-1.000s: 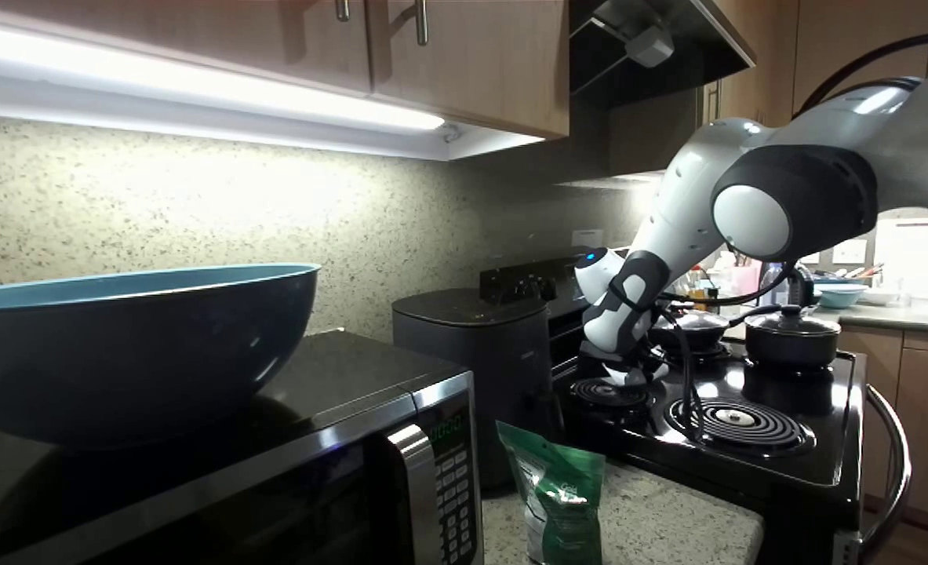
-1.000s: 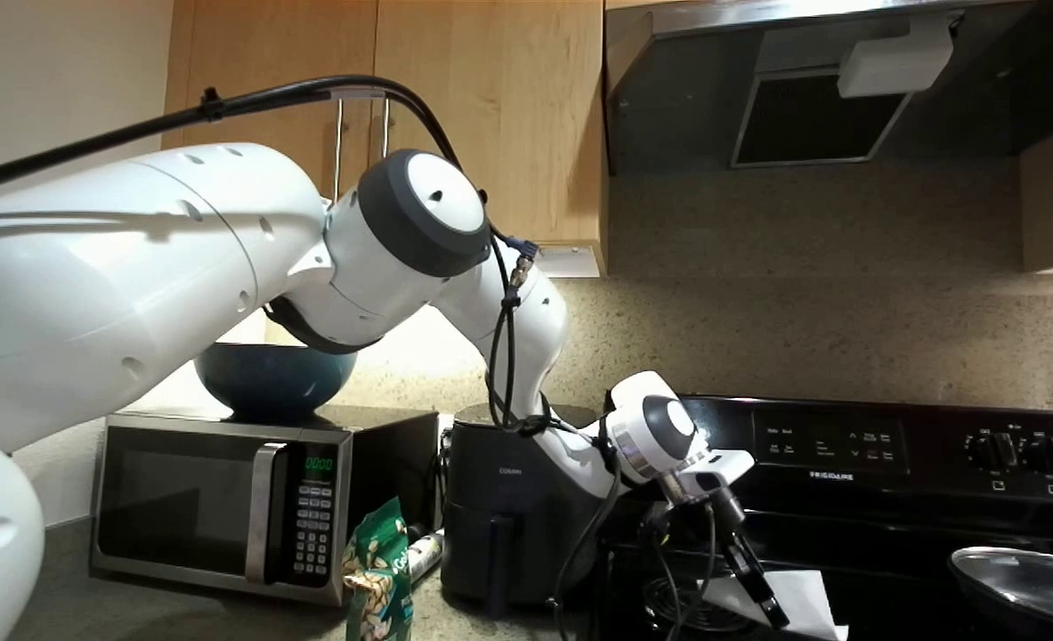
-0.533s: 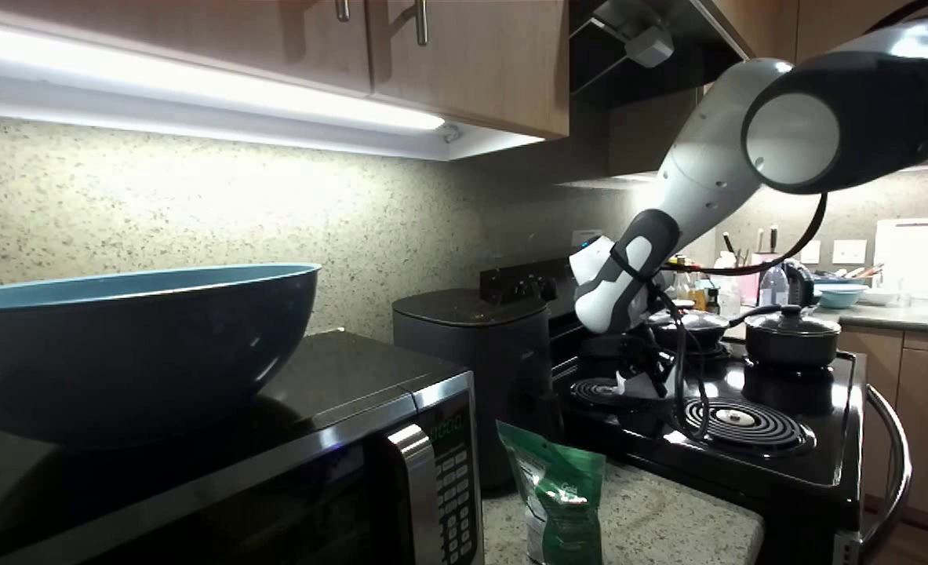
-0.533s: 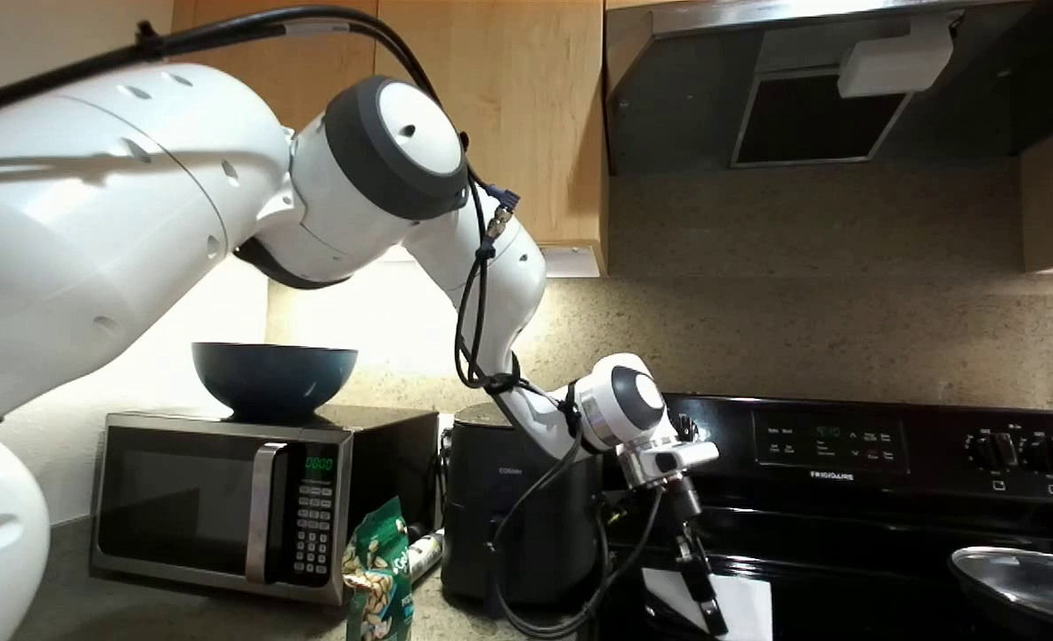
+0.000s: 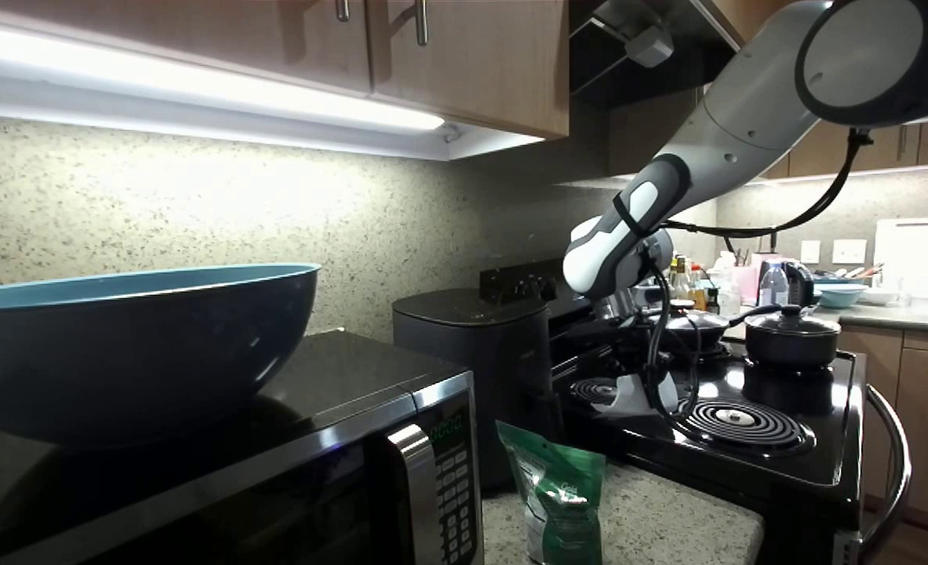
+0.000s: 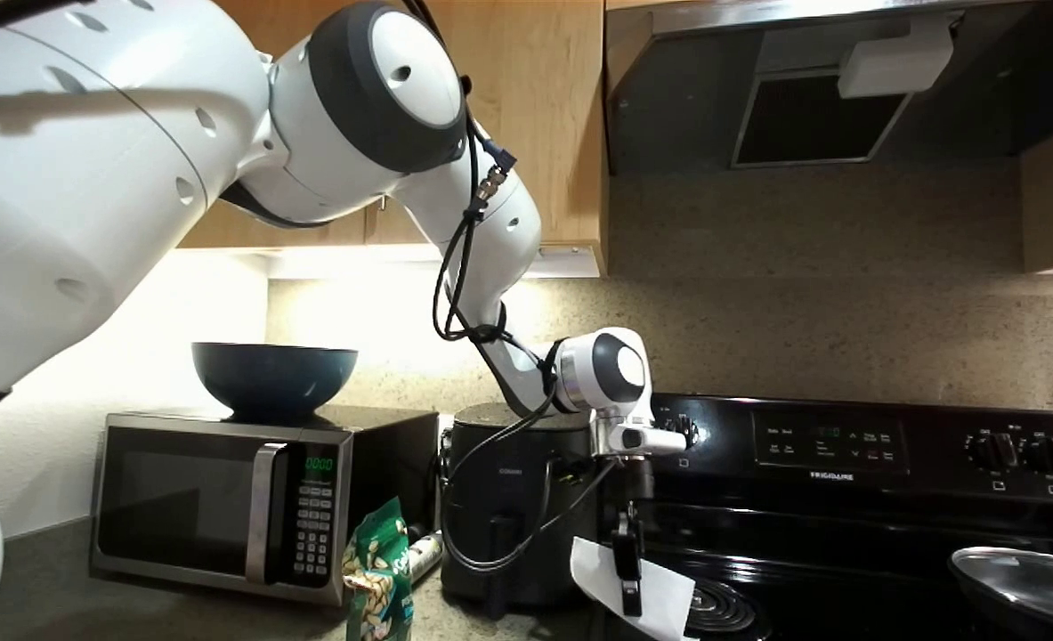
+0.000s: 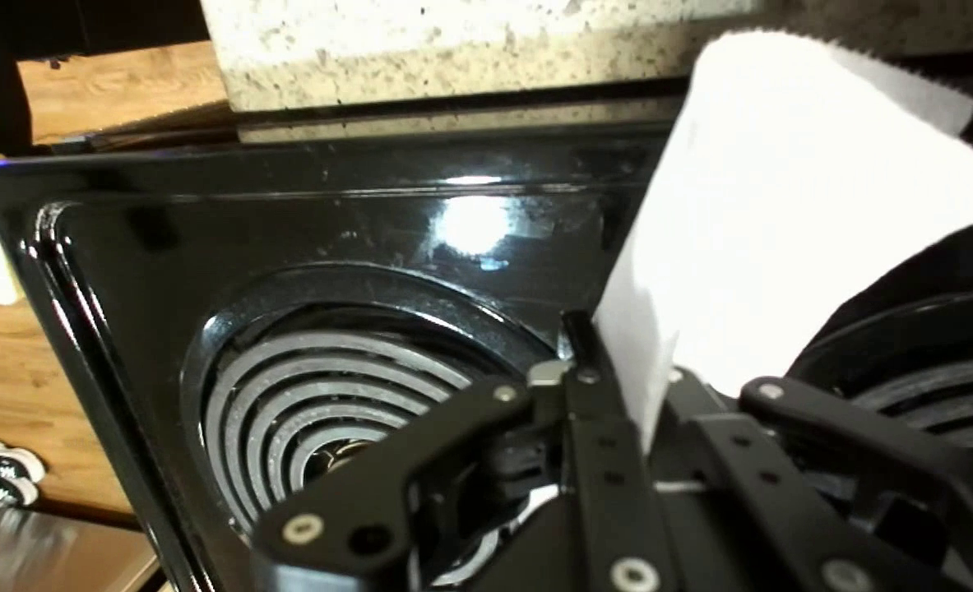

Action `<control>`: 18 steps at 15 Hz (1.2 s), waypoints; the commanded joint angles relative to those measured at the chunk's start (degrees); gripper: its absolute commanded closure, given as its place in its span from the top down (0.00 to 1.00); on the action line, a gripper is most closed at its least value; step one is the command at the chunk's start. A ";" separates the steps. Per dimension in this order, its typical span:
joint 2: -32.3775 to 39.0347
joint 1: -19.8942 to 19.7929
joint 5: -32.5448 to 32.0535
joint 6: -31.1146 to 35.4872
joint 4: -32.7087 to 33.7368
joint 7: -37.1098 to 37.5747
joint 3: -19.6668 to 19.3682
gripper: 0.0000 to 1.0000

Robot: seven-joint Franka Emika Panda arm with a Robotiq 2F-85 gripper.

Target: Pick up the wipe and clean the left part of the stove

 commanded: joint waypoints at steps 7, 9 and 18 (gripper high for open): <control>3.86 -4.60 4.48 -3.48 1.64 -6.66 4.68 0.08; 4.90 -5.33 5.83 -5.55 1.85 -8.00 4.87 0.08; 0.37 -5.14 3.60 -14.45 -3.76 -8.19 2.58 0.08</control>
